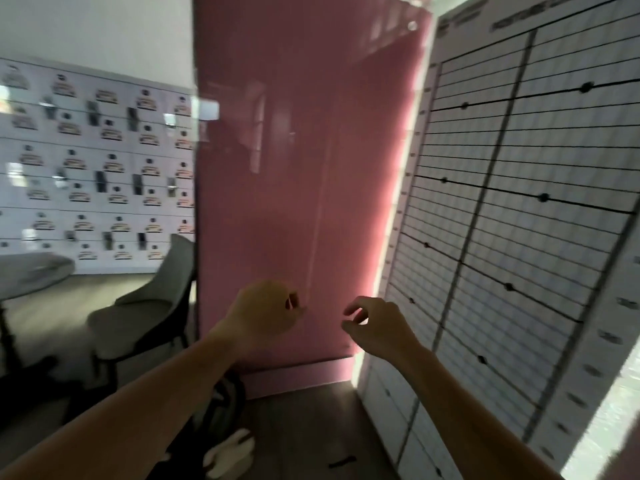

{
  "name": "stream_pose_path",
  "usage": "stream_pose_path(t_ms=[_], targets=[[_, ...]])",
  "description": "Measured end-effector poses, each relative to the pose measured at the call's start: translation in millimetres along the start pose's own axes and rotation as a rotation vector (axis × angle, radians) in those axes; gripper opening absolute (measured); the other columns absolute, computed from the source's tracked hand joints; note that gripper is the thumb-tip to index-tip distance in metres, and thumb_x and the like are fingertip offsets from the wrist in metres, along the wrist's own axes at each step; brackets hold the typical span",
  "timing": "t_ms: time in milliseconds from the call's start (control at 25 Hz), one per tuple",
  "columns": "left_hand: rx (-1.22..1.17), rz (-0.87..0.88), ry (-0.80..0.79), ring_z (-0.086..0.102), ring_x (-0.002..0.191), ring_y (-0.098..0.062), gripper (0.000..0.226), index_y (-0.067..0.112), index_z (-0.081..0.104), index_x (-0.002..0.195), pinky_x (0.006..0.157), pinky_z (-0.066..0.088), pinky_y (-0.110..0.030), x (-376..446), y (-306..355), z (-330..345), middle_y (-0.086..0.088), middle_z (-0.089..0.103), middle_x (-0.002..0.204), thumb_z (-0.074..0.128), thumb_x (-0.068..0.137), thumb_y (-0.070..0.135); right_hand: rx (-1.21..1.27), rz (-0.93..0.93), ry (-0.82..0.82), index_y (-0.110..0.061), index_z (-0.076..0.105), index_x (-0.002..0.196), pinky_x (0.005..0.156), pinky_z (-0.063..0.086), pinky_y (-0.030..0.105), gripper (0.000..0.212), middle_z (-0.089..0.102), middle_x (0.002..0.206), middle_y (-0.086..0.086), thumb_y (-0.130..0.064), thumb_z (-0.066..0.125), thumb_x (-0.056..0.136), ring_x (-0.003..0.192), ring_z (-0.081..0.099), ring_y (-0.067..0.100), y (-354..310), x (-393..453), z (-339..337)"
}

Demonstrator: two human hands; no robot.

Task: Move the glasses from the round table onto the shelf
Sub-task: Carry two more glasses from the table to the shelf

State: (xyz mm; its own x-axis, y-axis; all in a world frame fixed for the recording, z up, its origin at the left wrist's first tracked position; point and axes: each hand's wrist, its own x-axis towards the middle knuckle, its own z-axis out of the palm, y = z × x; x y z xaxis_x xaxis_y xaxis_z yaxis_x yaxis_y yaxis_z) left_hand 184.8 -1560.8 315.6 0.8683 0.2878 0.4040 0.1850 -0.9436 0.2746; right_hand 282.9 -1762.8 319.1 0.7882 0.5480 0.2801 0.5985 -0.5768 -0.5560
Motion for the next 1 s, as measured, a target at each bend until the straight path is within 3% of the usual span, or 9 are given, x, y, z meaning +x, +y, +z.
stream_pose_path(t_ms=[120, 320, 400, 480, 640, 760, 880, 1000], targets=[[0.087, -0.183, 0.076, 0.066, 0.078, -0.019, 0.022, 0.026, 0.067, 0.079, 0.067, 0.048, -0.028, -39, -160, -53, 0.006, 0.07, 0.082, 0.063, 0.08, 0.048, 0.033, -0.147, -0.15, -0.029, 0.072, 0.09, 0.07, 0.054, 0.024, 0.014, 0.071, 0.079, -0.013, -0.033, 0.07, 0.076, 0.074, 0.066, 0.005, -124, 39, 124], [0.125, -0.211, 0.074, 0.067, 0.072, -0.015, 0.023, 0.027, 0.066, 0.077, 0.055, 0.04, -0.025, -56, -193, -65, 0.008, 0.07, 0.074, 0.06, 0.077, 0.05, 0.081, -0.167, -0.195, -0.021, 0.072, 0.094, 0.069, 0.055, 0.028, 0.013, 0.072, 0.084, -0.003, -0.024, 0.069, 0.081, 0.074, 0.067, 0.014, -160, 55, 155], [0.162, -0.347, 0.125, 0.066, 0.074, -0.018, 0.024, 0.03, 0.066, 0.08, 0.059, 0.04, -0.026, -77, -265, -94, 0.007, 0.071, 0.077, 0.059, 0.075, 0.053, 0.104, -0.276, -0.272, -0.024, 0.07, 0.091, 0.055, 0.047, 0.017, 0.008, 0.068, 0.08, -0.009, -0.024, 0.07, 0.083, 0.067, 0.062, 0.006, -219, 81, 210], [0.194, -0.424, 0.148, 0.067, 0.078, -0.022, 0.032, 0.028, 0.068, 0.083, 0.067, 0.049, -0.03, -96, -326, -118, 0.004, 0.072, 0.081, 0.056, 0.074, 0.056, 0.139, -0.375, -0.325, -0.029, 0.066, 0.089, 0.052, 0.038, 0.012, 0.008, 0.066, 0.079, -0.012, -0.028, 0.071, 0.082, 0.068, 0.058, -0.002, -275, 100, 255], [0.247, -0.544, 0.136, 0.066, 0.078, -0.015, 0.027, 0.03, 0.067, 0.082, 0.071, 0.052, -0.031, -119, -412, -153, 0.009, 0.071, 0.082, 0.058, 0.08, 0.056, 0.158, -0.461, -0.391, -0.031, 0.068, 0.091, 0.059, 0.044, 0.015, 0.011, 0.066, 0.078, -0.015, -0.032, 0.071, 0.08, 0.071, 0.059, -0.003, -354, 136, 335], [0.303, -0.618, 0.157, 0.064, 0.076, -0.011, 0.023, 0.03, 0.068, 0.083, 0.073, 0.054, -0.032, -120, -482, -178, 0.011, 0.071, 0.084, 0.061, 0.083, 0.053, 0.163, -0.533, -0.423, -0.029, 0.072, 0.094, 0.069, 0.05, 0.024, 0.017, 0.07, 0.08, -0.01, -0.034, 0.069, 0.078, 0.077, 0.064, 0.008, -416, 173, 392], [0.332, -0.678, 0.176, 0.066, 0.078, -0.012, 0.022, 0.03, 0.067, 0.083, 0.077, 0.056, -0.034, -107, -549, -201, 0.011, 0.072, 0.084, 0.062, 0.083, 0.051, 0.203, -0.587, -0.456, -0.032, 0.07, 0.093, 0.063, 0.042, 0.023, 0.019, 0.068, 0.079, -0.011, -0.038, 0.071, 0.075, 0.076, 0.062, 0.008, -475, 216, 436], [0.366, -0.724, 0.203, 0.065, 0.077, -0.01, 0.021, 0.03, 0.068, 0.082, 0.072, 0.051, -0.028, -96, -603, -223, 0.012, 0.072, 0.082, 0.062, 0.084, 0.05, 0.241, -0.636, -0.462, -0.034, 0.069, 0.093, 0.058, 0.039, 0.019, 0.018, 0.068, 0.084, -0.011, -0.039, 0.069, 0.075, 0.075, 0.06, 0.003, -527, 257, 469]])
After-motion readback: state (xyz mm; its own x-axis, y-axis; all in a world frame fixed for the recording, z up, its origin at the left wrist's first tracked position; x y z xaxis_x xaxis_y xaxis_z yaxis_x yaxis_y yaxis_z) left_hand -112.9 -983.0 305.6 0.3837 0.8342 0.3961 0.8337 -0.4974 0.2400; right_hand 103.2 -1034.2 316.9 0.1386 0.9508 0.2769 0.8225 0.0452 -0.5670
